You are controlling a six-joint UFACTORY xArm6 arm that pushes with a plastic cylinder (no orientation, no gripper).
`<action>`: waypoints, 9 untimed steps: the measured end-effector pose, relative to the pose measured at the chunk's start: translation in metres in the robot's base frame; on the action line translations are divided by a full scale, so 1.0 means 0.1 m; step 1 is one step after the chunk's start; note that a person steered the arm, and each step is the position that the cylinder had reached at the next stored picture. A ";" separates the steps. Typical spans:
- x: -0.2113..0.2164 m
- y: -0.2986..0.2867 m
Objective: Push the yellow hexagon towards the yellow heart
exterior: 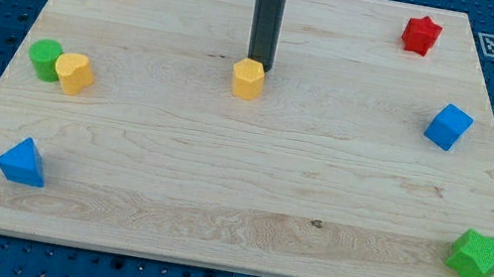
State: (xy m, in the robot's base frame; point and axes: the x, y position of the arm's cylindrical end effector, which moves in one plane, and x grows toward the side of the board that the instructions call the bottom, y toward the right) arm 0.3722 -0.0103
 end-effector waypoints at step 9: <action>0.33 -0.55</action>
State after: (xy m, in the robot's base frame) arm 0.4053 -0.0654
